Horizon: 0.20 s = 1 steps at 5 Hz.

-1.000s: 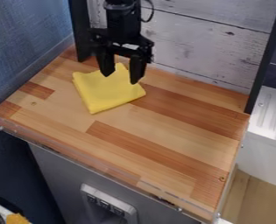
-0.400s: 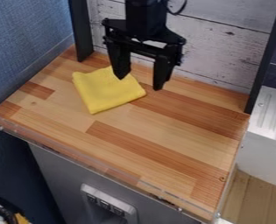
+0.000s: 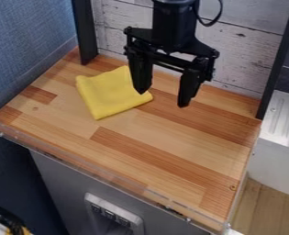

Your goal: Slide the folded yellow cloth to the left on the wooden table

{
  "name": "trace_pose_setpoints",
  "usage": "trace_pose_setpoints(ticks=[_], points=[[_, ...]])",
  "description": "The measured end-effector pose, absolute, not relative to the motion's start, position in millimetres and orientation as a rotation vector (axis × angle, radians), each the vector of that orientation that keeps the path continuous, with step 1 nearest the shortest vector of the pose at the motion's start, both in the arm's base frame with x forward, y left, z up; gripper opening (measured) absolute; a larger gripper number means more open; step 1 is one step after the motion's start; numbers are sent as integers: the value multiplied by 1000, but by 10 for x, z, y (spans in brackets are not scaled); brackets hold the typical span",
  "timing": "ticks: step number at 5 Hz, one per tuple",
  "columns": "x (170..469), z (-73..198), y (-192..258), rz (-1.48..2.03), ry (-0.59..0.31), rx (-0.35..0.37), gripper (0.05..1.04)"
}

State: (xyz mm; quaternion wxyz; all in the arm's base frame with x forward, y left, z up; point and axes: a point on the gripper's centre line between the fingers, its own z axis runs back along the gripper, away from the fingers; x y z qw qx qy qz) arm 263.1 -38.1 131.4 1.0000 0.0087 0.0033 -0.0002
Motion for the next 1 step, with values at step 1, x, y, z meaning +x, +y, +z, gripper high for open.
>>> trace_pose_setpoints(ticks=[1], points=[[2673, 1363, -451, 2, -7, 12, 998]])
